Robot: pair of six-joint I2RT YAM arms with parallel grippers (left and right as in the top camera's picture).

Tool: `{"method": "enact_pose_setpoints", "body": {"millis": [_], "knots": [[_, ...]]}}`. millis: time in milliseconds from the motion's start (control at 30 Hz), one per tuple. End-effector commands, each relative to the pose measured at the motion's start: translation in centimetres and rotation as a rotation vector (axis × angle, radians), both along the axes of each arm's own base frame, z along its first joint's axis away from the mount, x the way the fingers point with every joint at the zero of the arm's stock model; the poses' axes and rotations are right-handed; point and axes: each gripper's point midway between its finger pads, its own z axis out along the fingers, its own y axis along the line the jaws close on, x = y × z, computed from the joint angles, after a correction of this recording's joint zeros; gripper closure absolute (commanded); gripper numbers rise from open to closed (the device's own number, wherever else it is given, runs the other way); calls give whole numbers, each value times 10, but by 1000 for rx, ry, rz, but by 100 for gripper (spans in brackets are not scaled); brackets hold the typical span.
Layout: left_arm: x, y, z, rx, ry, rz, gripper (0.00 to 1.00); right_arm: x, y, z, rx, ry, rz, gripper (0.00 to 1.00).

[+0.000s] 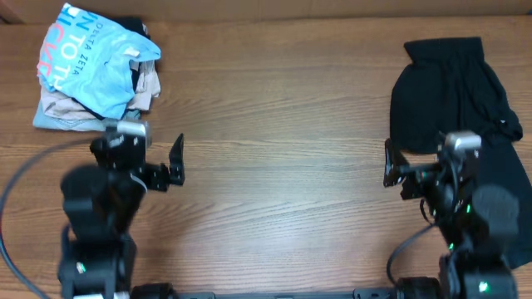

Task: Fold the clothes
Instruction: 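Move the right gripper to the black T-shirt and grasp its edge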

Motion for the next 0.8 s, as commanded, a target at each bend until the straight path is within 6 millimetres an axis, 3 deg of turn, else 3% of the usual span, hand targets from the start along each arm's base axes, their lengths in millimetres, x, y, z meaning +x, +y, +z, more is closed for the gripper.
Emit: {"method": "enact_pose_setpoints", "body": {"millis": [0,167,333,467,633,767], "knots": [[26,-4,25,-14,82,-34,0,21,8,19,16,72,45,0],[60,-7,6,-41,291,-62,0,58,20,5,52,286,112,0],[85,-9,-23,-60,381,-79,0,94,21,-14,60,327,120,0],[97,-9,-52,-68,456,-78,0,110,21,-32,89,371,109,0],[110,-8,-69,-70,480,-78,0,130,-18,-65,-9,430,-90,2],[119,-8,-80,-71,492,-78,0,136,-46,-108,-93,548,-233,9]]}}
